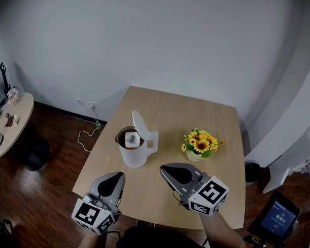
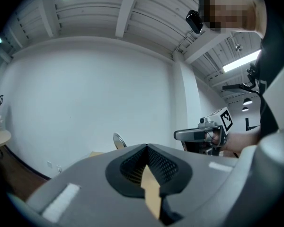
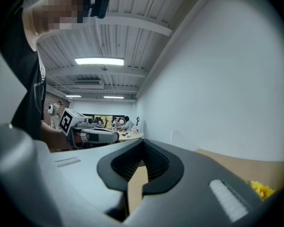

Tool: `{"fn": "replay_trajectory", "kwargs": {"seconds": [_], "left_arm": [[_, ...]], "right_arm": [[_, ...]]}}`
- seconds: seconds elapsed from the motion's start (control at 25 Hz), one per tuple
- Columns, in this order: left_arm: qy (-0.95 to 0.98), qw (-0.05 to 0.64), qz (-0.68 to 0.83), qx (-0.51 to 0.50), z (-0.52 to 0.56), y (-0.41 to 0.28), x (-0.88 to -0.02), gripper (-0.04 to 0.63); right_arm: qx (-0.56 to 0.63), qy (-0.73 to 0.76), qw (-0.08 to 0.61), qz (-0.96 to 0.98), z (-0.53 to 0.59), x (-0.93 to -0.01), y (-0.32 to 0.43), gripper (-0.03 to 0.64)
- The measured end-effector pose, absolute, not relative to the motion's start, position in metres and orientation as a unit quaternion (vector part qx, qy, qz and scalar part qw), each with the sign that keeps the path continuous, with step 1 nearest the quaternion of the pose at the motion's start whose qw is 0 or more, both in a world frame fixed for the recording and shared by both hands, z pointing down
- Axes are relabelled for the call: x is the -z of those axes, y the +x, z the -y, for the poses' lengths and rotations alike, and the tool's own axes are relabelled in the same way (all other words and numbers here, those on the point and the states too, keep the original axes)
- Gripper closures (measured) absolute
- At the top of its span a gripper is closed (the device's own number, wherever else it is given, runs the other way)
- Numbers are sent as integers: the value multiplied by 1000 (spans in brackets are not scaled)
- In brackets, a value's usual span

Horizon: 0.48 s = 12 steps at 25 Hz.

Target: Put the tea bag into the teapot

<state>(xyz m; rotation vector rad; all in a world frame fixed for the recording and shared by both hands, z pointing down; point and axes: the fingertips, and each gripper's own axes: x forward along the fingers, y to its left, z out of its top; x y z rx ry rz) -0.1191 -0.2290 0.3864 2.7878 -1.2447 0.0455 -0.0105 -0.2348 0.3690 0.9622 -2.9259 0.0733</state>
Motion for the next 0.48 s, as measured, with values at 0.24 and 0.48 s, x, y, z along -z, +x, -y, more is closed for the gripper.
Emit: {"fn": "replay_trajectory", "kwargs": {"seconds": [0.24, 0.48], "left_arm": [[909, 40, 415, -19, 227, -121, -388, 591], [910, 31, 413, -18, 222, -116, -384, 591]], "right_arm": [[-21, 306, 30, 951, 232, -370, -13, 615], [-16, 313, 16, 949, 233, -365, -7, 617]]}}
